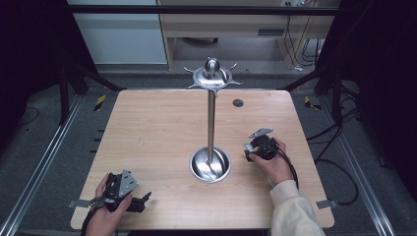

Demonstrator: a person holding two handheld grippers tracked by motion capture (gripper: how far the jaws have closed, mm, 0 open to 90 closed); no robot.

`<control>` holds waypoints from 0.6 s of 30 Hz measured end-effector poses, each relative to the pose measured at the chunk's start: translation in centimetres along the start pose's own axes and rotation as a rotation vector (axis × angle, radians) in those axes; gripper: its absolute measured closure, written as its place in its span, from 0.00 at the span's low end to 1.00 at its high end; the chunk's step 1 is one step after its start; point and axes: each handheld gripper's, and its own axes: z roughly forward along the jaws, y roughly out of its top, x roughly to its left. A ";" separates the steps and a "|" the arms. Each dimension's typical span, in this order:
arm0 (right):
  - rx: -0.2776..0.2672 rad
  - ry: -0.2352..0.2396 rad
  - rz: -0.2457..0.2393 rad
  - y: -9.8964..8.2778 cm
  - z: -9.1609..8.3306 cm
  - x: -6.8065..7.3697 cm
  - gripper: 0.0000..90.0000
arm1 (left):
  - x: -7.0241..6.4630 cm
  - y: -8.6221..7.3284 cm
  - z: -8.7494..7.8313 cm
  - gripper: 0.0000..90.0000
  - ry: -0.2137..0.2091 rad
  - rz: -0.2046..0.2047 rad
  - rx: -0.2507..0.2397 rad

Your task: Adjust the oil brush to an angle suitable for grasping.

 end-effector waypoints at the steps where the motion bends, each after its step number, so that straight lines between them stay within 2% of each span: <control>1: 0.005 0.003 0.004 -0.1 0.0 -0.1 0.37 | 0.0 0.0 0.0 0.03 -0.001 0.000 0.000; 5: 0.030 0.004 0.016 -0.4 0.2 -0.4 0.44 | 0.0 0.0 0.0 0.03 -0.001 0.000 0.000; 14: 0.053 0.003 0.039 -0.7 0.4 -0.6 0.50 | 0.0 0.0 0.1 0.03 -0.003 0.001 0.001; 17: 0.059 -0.011 0.066 -0.9 0.4 -1.0 0.53 | 0.0 0.0 0.1 0.03 -0.003 0.002 0.000; 18: 0.064 -0.027 0.098 -1.0 0.4 -1.5 0.53 | -0.1 0.0 0.1 0.03 -0.003 0.003 0.001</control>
